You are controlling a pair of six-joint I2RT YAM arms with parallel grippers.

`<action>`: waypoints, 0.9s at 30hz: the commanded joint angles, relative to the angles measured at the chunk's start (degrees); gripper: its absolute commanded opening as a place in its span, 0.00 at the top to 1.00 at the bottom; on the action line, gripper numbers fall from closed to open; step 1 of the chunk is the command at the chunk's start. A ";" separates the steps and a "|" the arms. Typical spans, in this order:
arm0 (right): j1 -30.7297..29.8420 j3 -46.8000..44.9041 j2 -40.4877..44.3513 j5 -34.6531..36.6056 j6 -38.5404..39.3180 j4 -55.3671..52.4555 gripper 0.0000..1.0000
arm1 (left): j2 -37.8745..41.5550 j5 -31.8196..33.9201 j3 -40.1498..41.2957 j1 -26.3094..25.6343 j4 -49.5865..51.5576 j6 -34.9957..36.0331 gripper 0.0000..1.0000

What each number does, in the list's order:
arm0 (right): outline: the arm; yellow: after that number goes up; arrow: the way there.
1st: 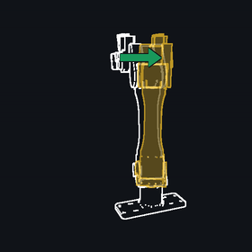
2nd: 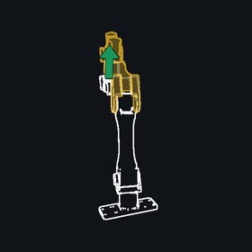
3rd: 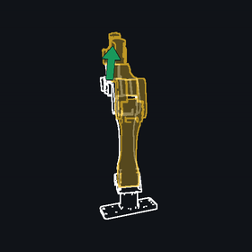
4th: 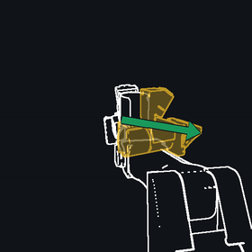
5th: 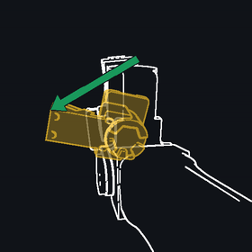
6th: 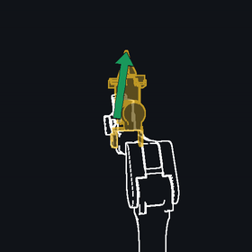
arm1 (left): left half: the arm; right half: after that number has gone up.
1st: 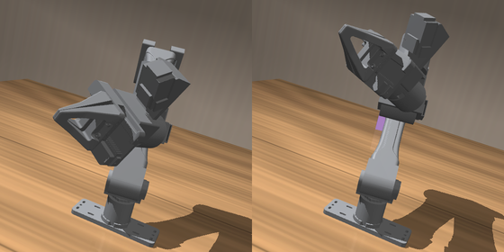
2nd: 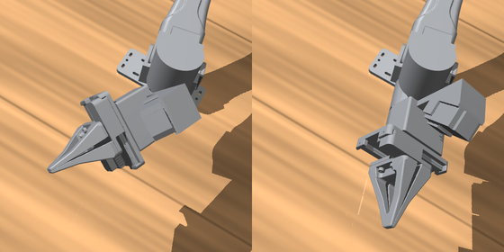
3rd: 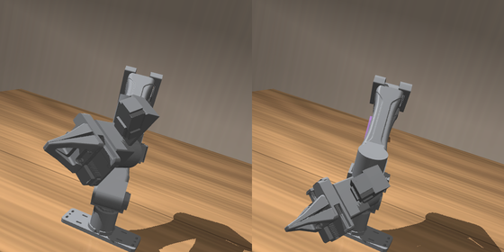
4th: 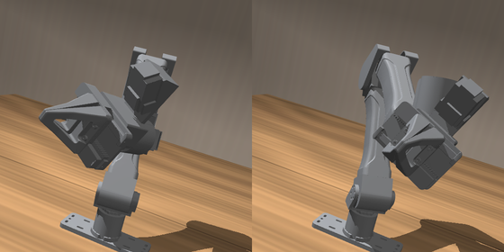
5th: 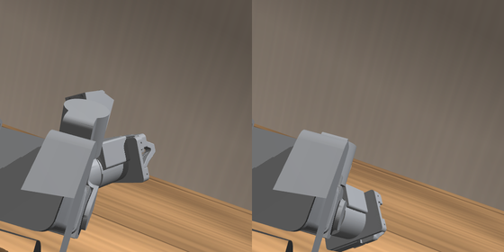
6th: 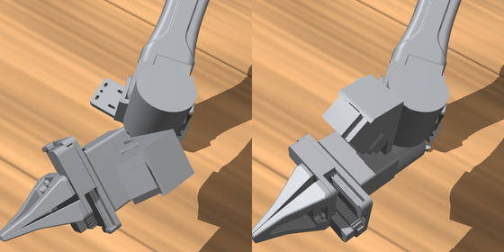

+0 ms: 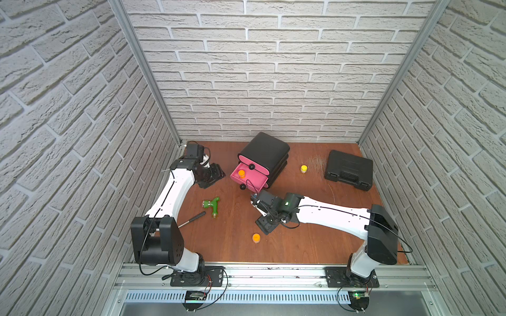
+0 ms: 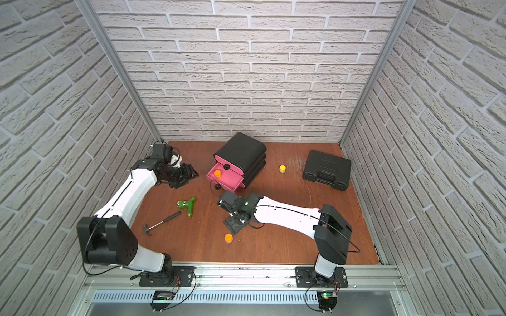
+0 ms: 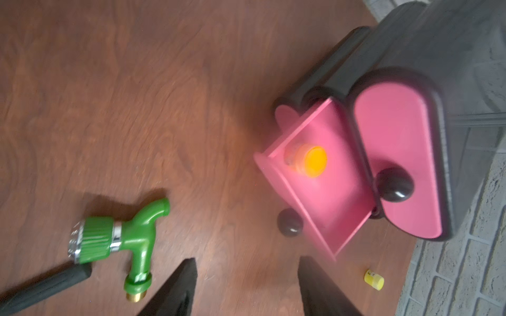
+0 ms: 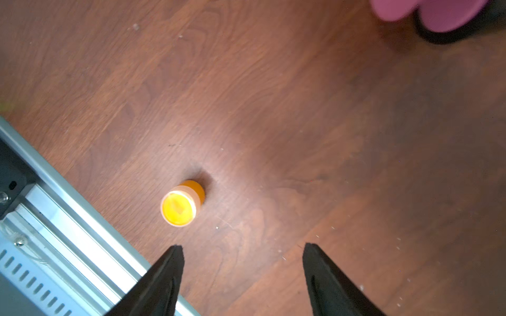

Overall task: Put the paint cans in the drawer according to color
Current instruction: Pick up the paint can at the center of the board.

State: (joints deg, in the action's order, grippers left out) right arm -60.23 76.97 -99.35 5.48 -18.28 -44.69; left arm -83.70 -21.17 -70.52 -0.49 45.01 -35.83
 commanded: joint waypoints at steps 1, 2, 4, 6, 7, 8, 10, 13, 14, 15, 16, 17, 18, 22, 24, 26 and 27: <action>-2.46 2.37 -3.12 -0.55 2.96 2.97 0.26 | 3.42 -5.84 3.82 3.51 -1.06 0.50 0.34; -3.28 2.85 -4.21 -0.47 3.37 2.78 0.25 | 3.86 -6.66 4.84 4.73 -1.07 0.86 0.33; -4.61 3.42 -5.63 -0.38 3.69 2.66 0.24 | 4.73 -7.66 6.39 6.65 -1.01 1.34 0.34; -5.49 3.28 -6.47 -0.03 3.49 2.69 0.23 | 5.58 -8.49 7.61 8.30 -1.17 1.88 0.35; -5.68 3.14 -6.90 0.22 3.13 2.67 0.23 | 5.95 -8.77 7.95 8.95 -1.23 2.30 0.35; -5.78 3.10 -7.32 0.47 2.91 2.49 0.22 | 6.04 -9.06 8.11 9.53 -1.20 2.51 0.35; -5.91 3.39 -8.01 0.46 2.89 2.24 0.22 | 5.91 -9.27 8.12 10.21 -0.96 3.17 0.35; -6.03 4.27 -9.13 -0.37 3.28 1.81 0.23 | 5.51 -9.63 8.03 10.51 -1.08 3.69 0.35; -6.11 4.75 -9.88 -0.23 3.17 1.19 0.24 | 5.26 -9.89 7.97 10.60 -1.25 3.86 0.35; -6.17 5.15 -10.34 0.08 2.94 0.76 0.24 | 5.07 -10.16 7.95 10.59 -1.40 3.83 0.36; -6.22 5.21 -10.71 0.68 2.66 0.41 0.24 | 4.94 -10.37 7.94 10.60 -1.59 3.73 0.36; -6.22 5.12 -11.02 1.05 2.39 0.40 0.24 | 4.75 -10.63 7.90 10.60 -1.75 3.80 0.36; -6.22 5.03 -11.19 1.30 2.28 0.41 0.24 | 4.61 -10.77 7.96 10.60 -1.95 3.81 0.36; -6.18 6.23 -12.89 1.73 2.11 -0.96 0.26 | 3.93 -11.31 7.98 10.60 -2.61 3.95 0.37; -6.13 6.65 -13.58 1.49 1.98 -1.55 0.27 | 3.64 -11.40 7.91 10.61 -2.56 4.06 0.37; -6.14 6.76 -13.57 1.13 2.01 -1.67 0.31 | 3.38 -11.37 7.87 10.60 -2.65 4.20 0.37; -6.13 6.79 -13.59 0.87 2.10 -1.66 0.33 | 3.33 -11.35 7.86 10.60 -2.65 4.30 0.37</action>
State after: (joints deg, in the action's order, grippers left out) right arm -66.19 82.63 -112.97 6.28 -15.94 -45.01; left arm -79.81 -31.55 -63.11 9.74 43.68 -32.97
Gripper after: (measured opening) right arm 0.683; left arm 0.631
